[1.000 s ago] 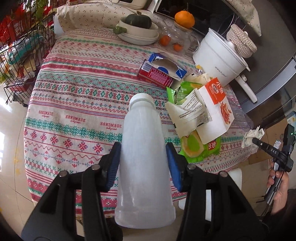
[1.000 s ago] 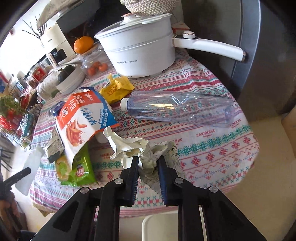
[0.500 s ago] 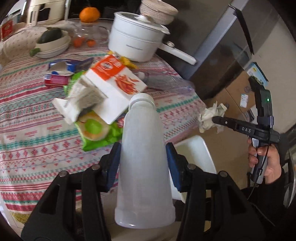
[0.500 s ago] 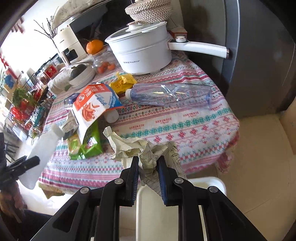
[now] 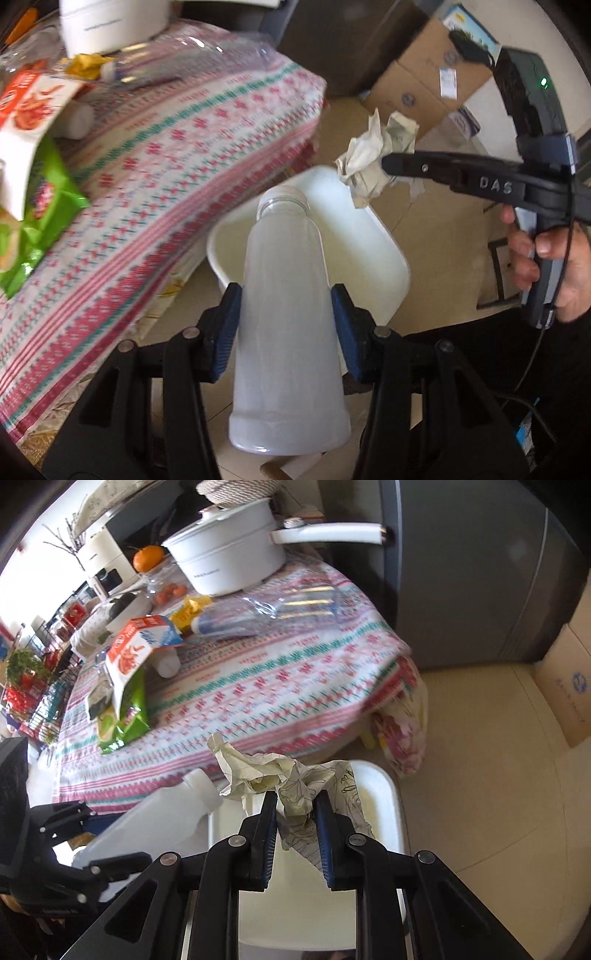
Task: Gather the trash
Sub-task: 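Carry both items over the white bin and open both tools to drop them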
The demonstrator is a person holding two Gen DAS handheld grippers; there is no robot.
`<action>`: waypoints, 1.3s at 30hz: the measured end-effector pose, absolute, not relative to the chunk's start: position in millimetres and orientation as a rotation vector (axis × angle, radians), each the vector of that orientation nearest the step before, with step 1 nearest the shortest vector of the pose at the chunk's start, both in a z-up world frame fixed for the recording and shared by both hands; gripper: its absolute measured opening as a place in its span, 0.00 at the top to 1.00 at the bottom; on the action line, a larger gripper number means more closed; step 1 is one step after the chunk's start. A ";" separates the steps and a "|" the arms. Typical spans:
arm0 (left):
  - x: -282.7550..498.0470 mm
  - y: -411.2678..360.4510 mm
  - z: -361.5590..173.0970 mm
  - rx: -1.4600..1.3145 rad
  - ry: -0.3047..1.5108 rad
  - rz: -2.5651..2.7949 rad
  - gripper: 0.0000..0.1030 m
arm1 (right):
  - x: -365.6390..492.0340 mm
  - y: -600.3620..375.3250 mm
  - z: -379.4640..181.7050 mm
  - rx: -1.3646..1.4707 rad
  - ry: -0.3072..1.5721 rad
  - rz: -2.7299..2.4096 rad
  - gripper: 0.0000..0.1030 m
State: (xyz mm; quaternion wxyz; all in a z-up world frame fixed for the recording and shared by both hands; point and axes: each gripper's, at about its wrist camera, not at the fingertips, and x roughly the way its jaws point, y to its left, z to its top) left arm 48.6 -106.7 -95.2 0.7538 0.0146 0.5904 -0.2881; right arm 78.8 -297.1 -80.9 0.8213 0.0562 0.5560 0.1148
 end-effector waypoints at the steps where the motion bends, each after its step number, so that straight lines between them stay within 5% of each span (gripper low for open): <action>1: 49.0 -112.8 -99.7 0.044 1.298 -0.630 0.51 | 77.4 -301.6 -83.7 0.121 1.189 0.238 0.80; 16: 63.7 -153.7 -144.0 0.177 1.305 -0.602 0.50 | 66.8 -350.3 -116.1 0.146 1.265 0.147 0.80; 25: 63.5 -143.1 -122.7 0.178 1.244 -0.587 0.33 | 68.5 -344.9 -119.9 0.140 1.284 0.154 0.79; 39: 63.8 -101.2 -103.4 0.182 1.184 -0.485 0.25 | 74.2 -324.8 -130.5 0.095 1.341 0.168 0.76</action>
